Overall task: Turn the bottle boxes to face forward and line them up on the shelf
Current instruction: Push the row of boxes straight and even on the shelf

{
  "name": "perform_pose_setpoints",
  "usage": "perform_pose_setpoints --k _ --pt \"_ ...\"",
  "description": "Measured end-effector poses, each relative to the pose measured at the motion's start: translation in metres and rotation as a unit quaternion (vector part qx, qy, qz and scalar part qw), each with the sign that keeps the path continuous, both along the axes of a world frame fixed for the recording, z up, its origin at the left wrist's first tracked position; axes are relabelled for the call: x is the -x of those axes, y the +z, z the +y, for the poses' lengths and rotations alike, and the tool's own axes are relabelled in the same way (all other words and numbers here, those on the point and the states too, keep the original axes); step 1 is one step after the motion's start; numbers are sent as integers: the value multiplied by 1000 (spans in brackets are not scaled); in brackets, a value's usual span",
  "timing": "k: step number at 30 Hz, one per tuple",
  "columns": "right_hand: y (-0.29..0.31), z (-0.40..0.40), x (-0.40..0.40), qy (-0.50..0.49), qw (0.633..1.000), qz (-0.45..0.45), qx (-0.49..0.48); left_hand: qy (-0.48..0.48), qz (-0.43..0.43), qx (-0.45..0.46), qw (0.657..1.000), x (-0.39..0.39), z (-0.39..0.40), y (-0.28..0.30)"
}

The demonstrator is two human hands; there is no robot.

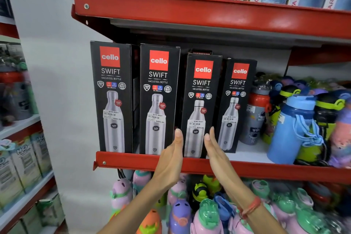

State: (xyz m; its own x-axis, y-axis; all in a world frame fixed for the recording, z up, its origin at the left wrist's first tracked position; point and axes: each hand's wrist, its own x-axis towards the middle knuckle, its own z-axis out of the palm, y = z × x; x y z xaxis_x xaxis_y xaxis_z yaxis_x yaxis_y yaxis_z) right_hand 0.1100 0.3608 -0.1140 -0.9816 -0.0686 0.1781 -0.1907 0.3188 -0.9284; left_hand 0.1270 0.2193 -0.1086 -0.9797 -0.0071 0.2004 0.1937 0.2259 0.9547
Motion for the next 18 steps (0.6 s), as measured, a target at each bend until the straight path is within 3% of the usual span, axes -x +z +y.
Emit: perform_pose_setpoints --k 5,9,11,15,18 --pt "0 3 -5 5 1000 14 9 1 27 30 999 -6 -1 -2" --pt "8 18 -3 -34 997 60 41 139 192 93 967 -9 18 6" --pt "12 34 5 -92 990 90 63 122 253 73 957 -4 33 10" --pt "11 64 28 -146 983 86 77 -87 136 53 985 8 81 10" --pt "8 75 44 -116 988 63 86 -93 53 56 993 24 110 6"
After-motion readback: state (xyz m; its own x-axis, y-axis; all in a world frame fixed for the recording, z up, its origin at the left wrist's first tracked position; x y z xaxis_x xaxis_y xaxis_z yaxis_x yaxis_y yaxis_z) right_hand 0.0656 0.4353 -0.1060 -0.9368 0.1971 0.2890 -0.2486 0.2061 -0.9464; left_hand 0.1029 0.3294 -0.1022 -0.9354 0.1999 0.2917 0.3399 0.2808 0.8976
